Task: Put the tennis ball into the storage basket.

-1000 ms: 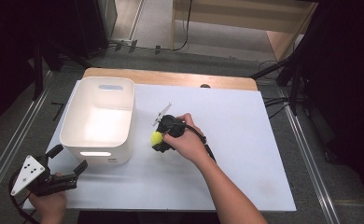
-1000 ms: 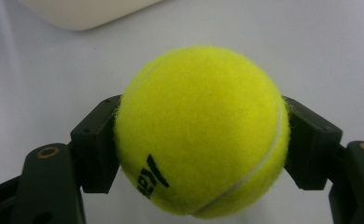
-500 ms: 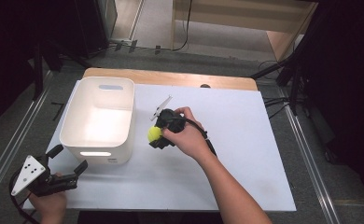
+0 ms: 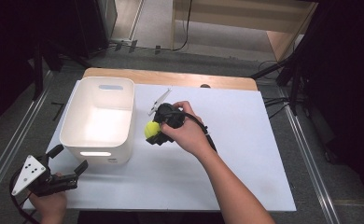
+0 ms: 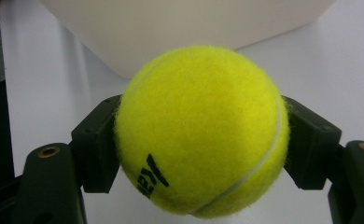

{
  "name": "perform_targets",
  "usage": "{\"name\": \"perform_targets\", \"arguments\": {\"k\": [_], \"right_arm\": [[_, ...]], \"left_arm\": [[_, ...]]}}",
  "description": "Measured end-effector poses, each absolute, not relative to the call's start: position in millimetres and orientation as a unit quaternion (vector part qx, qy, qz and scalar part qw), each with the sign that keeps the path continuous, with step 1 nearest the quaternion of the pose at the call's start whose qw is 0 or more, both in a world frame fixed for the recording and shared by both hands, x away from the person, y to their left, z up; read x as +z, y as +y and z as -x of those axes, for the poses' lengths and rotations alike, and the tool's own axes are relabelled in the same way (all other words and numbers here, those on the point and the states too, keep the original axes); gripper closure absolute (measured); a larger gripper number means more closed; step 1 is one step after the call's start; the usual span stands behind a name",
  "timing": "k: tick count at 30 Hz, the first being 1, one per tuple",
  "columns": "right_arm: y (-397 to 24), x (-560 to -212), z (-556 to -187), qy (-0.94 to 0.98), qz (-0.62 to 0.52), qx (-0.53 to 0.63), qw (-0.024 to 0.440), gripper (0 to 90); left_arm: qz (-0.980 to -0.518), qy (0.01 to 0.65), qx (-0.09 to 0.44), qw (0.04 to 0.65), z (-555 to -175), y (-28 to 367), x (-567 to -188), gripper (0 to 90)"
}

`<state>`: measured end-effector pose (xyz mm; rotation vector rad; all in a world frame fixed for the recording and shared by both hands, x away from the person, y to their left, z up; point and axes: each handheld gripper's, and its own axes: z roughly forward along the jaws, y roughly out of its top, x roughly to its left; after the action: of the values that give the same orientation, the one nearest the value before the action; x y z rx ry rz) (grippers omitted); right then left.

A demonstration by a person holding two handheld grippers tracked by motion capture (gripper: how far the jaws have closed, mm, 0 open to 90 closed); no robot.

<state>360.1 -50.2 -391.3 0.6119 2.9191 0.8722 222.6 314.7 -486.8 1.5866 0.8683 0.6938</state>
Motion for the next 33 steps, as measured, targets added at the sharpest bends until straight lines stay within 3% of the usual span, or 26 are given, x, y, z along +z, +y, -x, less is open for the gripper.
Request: {"name": "perform_targets", "arguments": {"k": [33], "right_arm": [[-30,-359,-359,0.943,-0.158,0.294,0.019,24.2]], "left_arm": [[-0.681,0.369,0.294,0.560,-224,312,-487,0.0]]}}
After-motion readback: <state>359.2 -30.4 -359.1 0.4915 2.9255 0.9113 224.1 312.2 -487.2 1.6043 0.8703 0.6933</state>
